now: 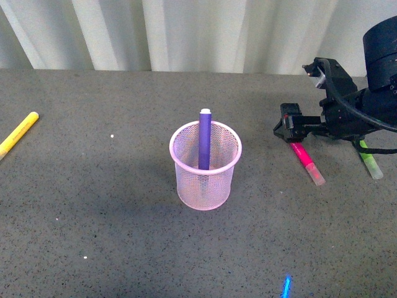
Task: Insert purple and pink pens into pink cup
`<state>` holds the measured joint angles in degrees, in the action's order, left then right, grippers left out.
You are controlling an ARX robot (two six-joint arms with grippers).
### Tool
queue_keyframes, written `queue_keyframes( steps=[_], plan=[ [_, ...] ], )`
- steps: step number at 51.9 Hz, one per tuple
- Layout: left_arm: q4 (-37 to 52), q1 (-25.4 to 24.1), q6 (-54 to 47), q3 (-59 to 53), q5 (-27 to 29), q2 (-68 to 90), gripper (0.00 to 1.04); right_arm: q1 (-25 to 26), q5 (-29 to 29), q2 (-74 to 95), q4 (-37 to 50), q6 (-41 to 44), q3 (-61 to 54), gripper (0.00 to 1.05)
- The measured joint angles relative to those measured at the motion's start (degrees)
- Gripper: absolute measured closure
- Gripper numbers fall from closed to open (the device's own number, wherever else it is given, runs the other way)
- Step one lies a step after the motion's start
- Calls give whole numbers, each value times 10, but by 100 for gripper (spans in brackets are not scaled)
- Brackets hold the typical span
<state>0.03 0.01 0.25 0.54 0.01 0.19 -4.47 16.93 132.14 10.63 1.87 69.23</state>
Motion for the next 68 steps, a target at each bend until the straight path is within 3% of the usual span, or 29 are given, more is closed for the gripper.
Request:
queue_keyframes(
  steps=[6, 10, 15, 21, 30, 34, 50, 68],
  plan=[
    [0, 0, 0, 0, 0, 0, 7, 0, -4, 4, 2, 5, 4, 7],
    [0, 0, 0, 0, 0, 0, 7, 1, -6, 5, 2, 7, 5, 14],
    [0, 0, 0, 0, 0, 0, 7, 8, -12, 10, 6, 7, 9, 35],
    [0, 0, 0, 0, 0, 0, 7, 10, -19, 12, 7, 7, 9, 49],
    [0, 0, 0, 0, 0, 0, 7, 13, -25, 13, 15, 6, 8, 83],
    [0, 0, 0, 0, 0, 0, 7, 14, -24, 13, 19, 6, 6, 91],
    [0, 0, 0, 0, 0, 0, 7, 21, -25, 9, 47, -3, -11, 94],
    [0, 0, 0, 0, 0, 0, 7, 18, -5, -78, 177, -53, -84, 94]
  ],
)
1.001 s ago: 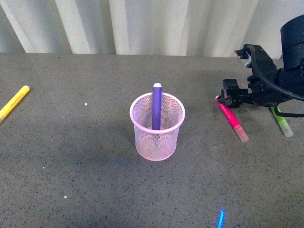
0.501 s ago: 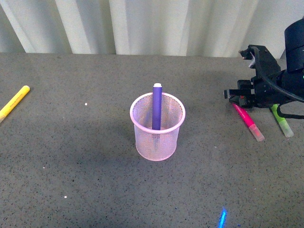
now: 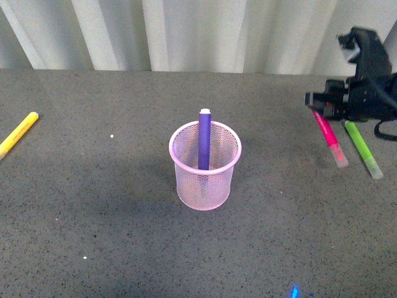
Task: Insert purple and pink pens into pink cup
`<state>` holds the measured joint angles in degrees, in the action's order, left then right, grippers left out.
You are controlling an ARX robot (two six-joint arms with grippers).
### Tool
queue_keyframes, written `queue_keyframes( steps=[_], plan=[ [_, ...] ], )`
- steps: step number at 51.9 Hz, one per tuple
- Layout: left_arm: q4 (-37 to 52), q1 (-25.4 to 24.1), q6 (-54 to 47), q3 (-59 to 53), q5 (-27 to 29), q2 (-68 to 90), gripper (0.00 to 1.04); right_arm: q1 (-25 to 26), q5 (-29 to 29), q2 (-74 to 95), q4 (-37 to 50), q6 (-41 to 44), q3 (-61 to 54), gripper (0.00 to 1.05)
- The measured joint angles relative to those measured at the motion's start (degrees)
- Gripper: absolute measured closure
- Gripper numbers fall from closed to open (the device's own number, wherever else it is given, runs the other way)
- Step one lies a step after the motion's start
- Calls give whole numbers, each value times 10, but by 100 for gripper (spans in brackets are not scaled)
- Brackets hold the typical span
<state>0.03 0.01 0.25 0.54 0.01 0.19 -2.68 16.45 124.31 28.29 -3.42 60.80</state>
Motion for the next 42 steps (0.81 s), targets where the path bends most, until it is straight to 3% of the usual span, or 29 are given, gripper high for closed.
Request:
queue_keyframes(
  steps=[7, 16, 26, 42],
  plan=[
    [0, 0, 0, 0, 0, 0, 7, -21, 8, -87, 75, -16, -43, 94],
    [0, 0, 0, 0, 0, 0, 7, -102, 18, -204, 245, 2, -155, 94],
    [0, 0, 0, 0, 0, 0, 7, -175, 28, -188, 413, -5, -230, 94],
    [0, 0, 0, 0, 0, 0, 7, -225, 47, -127, 515, -25, -245, 94]
  ],
)
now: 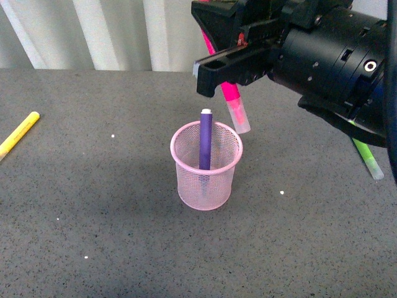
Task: Insert purple and pink pens into pink cup
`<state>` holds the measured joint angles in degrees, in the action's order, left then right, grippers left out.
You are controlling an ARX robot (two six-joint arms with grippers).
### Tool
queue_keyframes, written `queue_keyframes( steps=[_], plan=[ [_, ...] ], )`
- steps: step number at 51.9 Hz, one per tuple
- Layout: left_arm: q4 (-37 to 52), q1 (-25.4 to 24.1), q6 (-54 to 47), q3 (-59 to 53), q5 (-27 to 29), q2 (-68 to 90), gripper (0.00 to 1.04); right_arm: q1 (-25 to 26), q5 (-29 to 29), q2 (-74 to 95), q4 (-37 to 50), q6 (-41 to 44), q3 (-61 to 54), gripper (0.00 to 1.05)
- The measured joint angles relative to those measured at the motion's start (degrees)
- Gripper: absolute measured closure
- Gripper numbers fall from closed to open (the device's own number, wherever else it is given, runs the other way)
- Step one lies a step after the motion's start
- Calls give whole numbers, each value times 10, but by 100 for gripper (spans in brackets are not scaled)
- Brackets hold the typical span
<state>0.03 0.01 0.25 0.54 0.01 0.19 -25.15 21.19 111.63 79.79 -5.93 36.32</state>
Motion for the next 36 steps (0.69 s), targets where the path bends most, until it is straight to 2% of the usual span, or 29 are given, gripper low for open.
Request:
queue_keyframes(
  steps=[26, 32, 36],
  plan=[
    [0, 0, 0, 0, 0, 0, 7, -2, 0, 50, 1, 0, 8, 94],
    [0, 0, 0, 0, 0, 0, 7, -3, 1, 79, 1, -1, 36, 94],
    [0, 0, 0, 0, 0, 0, 7, -7, 5, 122, 1, -17, 99, 94]
  ],
)
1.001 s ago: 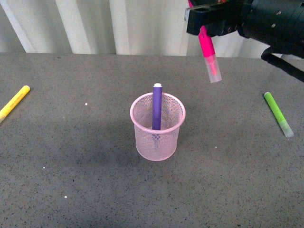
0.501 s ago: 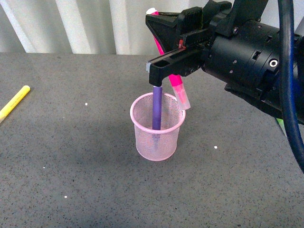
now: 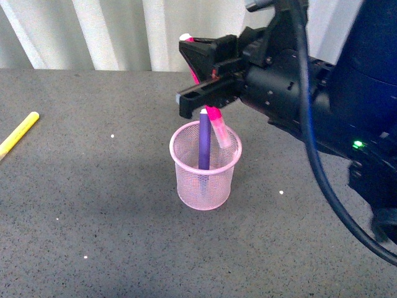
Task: Insert purple and pink pens into pink cup
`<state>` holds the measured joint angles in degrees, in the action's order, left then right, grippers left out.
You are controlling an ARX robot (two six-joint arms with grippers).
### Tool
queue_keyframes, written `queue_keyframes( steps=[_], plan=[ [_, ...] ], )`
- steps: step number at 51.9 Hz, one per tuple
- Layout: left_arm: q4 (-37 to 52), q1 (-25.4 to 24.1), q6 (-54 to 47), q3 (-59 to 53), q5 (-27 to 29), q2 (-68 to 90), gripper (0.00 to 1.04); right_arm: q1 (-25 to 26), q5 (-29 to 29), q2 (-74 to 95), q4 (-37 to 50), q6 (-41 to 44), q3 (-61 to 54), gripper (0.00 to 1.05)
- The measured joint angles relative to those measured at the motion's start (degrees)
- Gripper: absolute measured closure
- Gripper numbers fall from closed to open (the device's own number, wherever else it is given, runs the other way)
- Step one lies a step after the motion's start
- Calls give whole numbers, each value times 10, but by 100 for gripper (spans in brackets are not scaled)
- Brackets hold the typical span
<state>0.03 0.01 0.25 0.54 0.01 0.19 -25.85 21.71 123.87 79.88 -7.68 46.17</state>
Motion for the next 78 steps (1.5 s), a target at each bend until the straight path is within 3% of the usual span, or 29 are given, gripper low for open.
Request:
queue_keyframes(
  steps=[11, 36, 47, 54, 62, 66, 70, 78],
  plan=[
    [0, 0, 0, 0, 1, 0, 7, -9, 0, 29, -9, -19, 62, 94],
    [0, 0, 0, 0, 0, 0, 7, -13, 6, 28, -1, -28, 31, 93],
    [0, 0, 0, 0, 0, 0, 7, -9, 10, 28, 0, -28, 17, 61],
    [0, 0, 0, 0, 0, 0, 7, -6, 10, 28, 0, -28, 11, 28],
    [0, 0, 0, 0, 0, 0, 7, -4, 11, 28, 0, -29, 7, 4],
    [0, 0, 0, 0, 0, 0, 7, -2, 11, 28, 0, -28, 4, 9],
    [0, 0, 0, 0, 0, 0, 7, 1, 10, 25, 0, -29, 0, 6],
    [0, 0, 0, 0, 1, 0, 7, 46, -14, -65, -32, -18, -13, 7]
  ],
)
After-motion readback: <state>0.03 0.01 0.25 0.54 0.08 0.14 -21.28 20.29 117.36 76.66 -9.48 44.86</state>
